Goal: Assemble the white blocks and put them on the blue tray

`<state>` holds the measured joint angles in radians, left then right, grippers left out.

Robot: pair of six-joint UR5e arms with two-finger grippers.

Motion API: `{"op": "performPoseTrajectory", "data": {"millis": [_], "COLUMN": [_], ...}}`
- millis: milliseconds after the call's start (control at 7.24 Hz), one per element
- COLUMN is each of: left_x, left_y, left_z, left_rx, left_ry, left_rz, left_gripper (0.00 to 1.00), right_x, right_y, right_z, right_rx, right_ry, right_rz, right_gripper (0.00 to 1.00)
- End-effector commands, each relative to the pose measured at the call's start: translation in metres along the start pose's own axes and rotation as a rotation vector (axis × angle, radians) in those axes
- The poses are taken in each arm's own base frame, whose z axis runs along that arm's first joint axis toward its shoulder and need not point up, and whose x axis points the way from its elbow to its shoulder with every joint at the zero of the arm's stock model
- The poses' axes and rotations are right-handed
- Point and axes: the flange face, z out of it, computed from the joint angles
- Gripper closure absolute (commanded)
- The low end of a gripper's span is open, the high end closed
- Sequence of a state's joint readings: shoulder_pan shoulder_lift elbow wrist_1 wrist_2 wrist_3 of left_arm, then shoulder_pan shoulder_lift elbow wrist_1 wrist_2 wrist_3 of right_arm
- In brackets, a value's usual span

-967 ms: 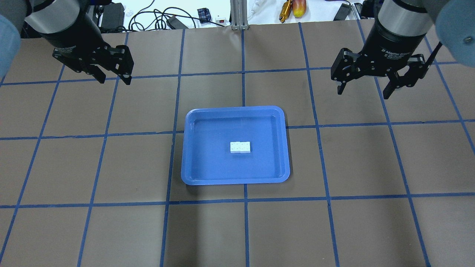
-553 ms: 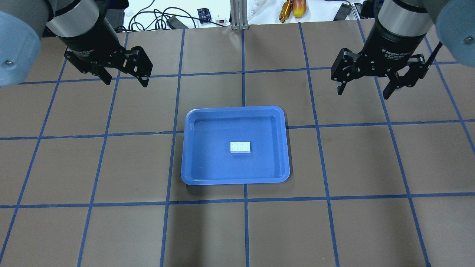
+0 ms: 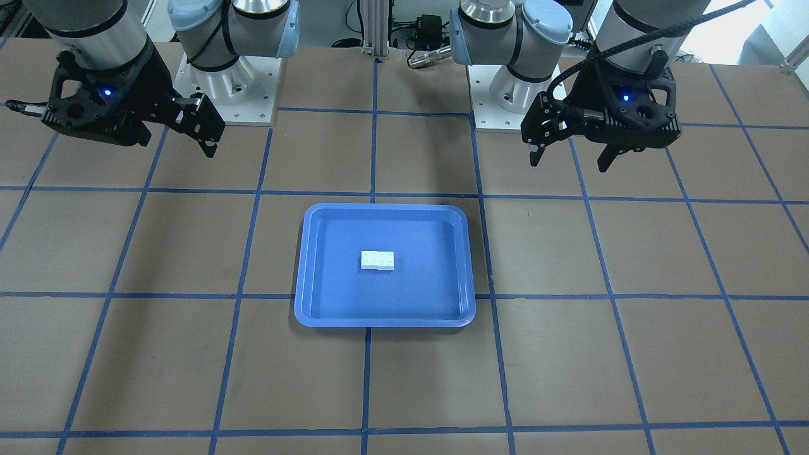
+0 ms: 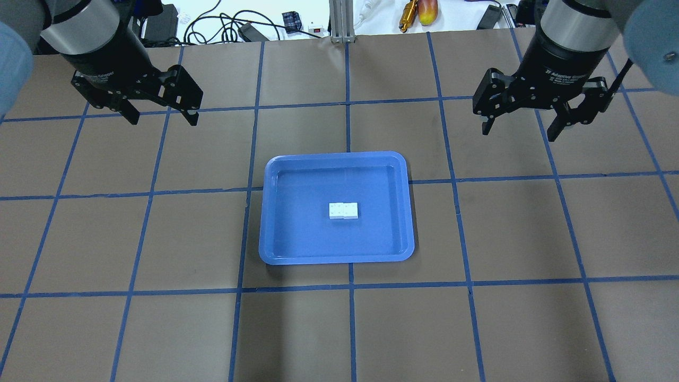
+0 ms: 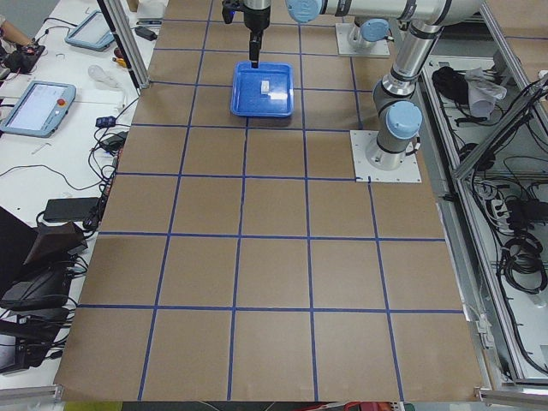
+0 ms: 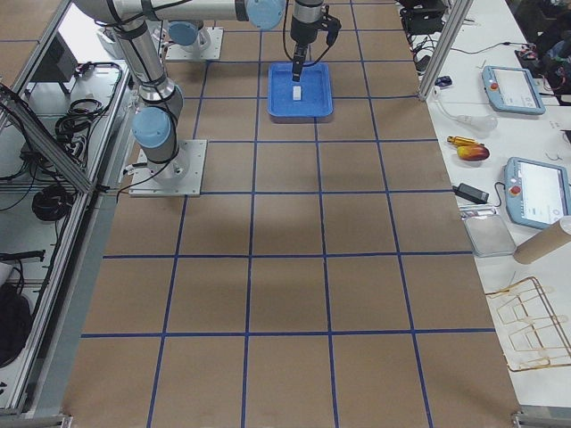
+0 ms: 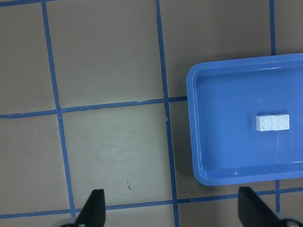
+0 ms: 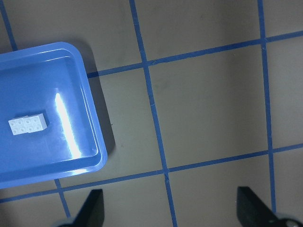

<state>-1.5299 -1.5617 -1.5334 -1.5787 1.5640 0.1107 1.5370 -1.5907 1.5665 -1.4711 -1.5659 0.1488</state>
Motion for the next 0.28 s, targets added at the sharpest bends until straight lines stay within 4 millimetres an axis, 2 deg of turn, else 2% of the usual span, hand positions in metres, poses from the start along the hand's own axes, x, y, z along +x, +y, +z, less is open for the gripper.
{"op": "performPoseTrajectory", "data": {"millis": [0, 138], "left_x": [0.0007, 0.0009], "left_y": [-0.0031, -0.0037], "left_z": [0.0002, 0.0009], "left_rx": [-0.005, -0.006], "left_ry": [-0.002, 0.002], "left_rz": [-0.005, -0.007], "left_gripper": [0.0, 0.0], "right_x": [0.0, 0.0002], "right_y": [0.0, 0.0002], "right_z": [-0.0002, 0.0013], "right_rx": [0.0, -0.002], "right_ry": [0.0, 0.002], "right_rz": [0.0, 0.0], "right_gripper": [0.0, 0.0]}}
